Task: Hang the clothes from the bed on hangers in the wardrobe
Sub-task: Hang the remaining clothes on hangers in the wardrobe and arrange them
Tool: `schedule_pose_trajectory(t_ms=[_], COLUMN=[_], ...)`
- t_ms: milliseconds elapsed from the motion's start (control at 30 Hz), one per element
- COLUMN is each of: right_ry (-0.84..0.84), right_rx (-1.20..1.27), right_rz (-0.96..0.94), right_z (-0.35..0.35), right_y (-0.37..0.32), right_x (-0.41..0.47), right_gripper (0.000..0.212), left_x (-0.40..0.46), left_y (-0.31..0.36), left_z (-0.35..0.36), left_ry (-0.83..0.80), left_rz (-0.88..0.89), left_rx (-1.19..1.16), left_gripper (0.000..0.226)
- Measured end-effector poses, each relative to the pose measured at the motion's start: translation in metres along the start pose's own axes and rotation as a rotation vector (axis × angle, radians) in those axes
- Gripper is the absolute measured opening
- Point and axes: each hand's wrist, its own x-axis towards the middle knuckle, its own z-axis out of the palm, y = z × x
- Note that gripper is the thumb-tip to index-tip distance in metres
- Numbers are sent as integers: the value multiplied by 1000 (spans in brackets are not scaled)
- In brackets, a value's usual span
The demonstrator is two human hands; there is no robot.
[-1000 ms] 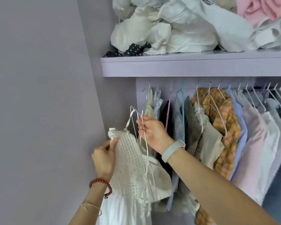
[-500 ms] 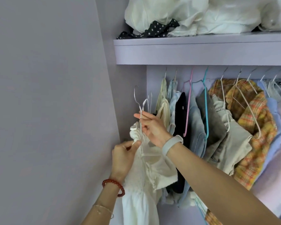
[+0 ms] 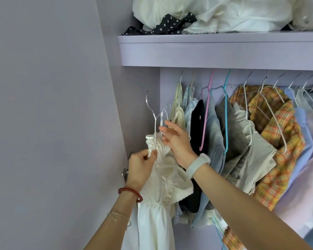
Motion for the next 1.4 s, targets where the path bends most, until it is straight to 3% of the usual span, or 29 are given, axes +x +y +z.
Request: schedule_pose_trajectory(t_ms=[67, 100, 200, 267, 400, 600, 800, 1067, 1200, 1367, 1400], right_ry=[108, 69, -180, -275, -301, -406, -169, 36, 207, 297, 310], right_rx=[-357, -500, -936, -1086, -1062, -859, -573, -526, -585, -630, -656], right_rz=[-200, -235, -205, -228, -332, -174, -216, -262, -290, -273, -253], right_z=[-18, -25, -34, -32, -26, -23, -22, 7, 5, -1, -1], right_y=[18, 29, 52, 56, 54, 57, 34, 6, 2, -1, 1], right_x=[-20, -34, -70, -76, -72, -69, -50, -9, 22, 50, 53], right_gripper=[8, 6, 41, 51, 27, 13, 24, 26, 36, 40, 40], left_x=[7, 11, 21, 25, 27, 33, 45, 88, 122, 155, 160], left_y=[2, 2, 5, 5, 7, 11, 20, 49, 57, 60, 57], left_z=[-1, -1, 0, 2, 6, 6, 3, 16, 29, 40, 43], left_ry=[24, 33, 58, 66, 72, 52, 139, 252, 290, 259, 247], left_rz=[-41, -55, -91, -113, -117, -101, -2, -19, -81, -157, -162], left_rx=[-21, -27, -56, -105, -153, -149, -63, -3, 14, -15, -23], left_gripper=[56, 57, 54, 54, 55, 50, 42, 46, 38, 33, 24])
